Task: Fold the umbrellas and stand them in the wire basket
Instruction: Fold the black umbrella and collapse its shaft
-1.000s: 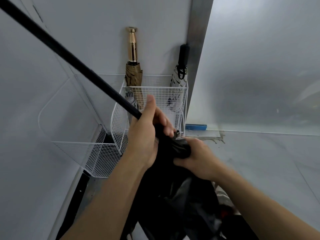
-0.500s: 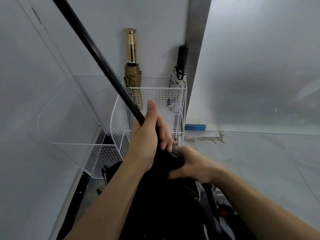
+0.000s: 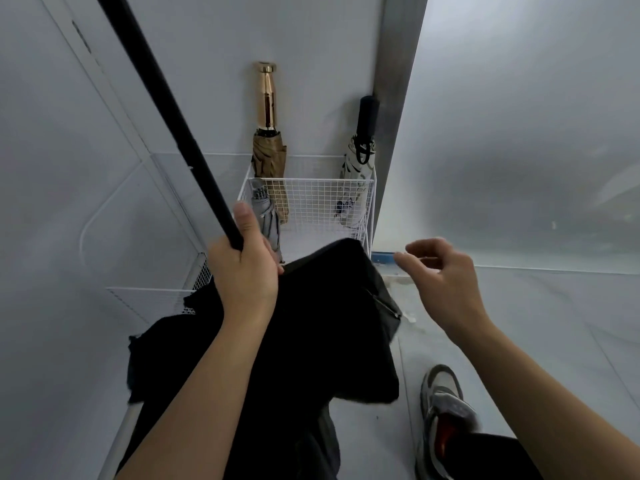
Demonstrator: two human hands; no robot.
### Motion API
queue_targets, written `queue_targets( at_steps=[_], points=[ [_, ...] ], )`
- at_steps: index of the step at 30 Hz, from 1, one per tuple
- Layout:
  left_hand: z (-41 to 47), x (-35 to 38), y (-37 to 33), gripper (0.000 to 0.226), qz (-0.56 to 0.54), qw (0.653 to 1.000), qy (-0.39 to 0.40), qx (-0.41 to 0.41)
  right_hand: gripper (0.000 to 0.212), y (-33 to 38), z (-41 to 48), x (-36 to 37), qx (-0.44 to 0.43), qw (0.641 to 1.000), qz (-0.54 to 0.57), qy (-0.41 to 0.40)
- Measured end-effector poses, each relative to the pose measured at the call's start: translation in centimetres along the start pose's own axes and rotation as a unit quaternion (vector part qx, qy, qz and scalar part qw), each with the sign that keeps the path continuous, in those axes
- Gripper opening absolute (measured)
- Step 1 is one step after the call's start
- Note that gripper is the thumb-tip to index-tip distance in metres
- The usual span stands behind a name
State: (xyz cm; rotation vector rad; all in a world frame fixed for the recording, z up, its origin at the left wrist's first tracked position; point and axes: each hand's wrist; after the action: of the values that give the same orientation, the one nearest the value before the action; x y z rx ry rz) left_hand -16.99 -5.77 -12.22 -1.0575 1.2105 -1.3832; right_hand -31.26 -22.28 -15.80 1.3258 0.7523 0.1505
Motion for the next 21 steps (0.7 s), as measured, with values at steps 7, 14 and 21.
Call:
queue_targets(
  at_steps=[7,14,21],
  points=[
    [0.5,-0.5,0.2,0.073,-0.008,0.998,-0.057,-0.02,0.02,0.7,-1.8,1.8,0.052,0.98,0.098,0.168],
    [-1.3,1.4,0.0,0.079,-0.021,0.998,-0.045,-0.047,0.02,1.4,-3.5,4.3,0.035,0.962,0.089,0.256],
    [-2.6,2.7,-0.6,0.076,-0.099,0.992,0.037,-0.067,0.009,1.5,-3.9,5.9,0.023,0.964,0.053,0.26]
  ],
)
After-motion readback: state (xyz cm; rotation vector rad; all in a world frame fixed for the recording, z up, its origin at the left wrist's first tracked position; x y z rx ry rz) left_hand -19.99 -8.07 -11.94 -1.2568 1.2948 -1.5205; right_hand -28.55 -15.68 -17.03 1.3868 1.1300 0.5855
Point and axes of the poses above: each hand's wrist, its own z-axis towards the middle knuckle, its own x-axis out of the palm, y = z × x, and after that the axes turned 2 degrees about -z, right-handed
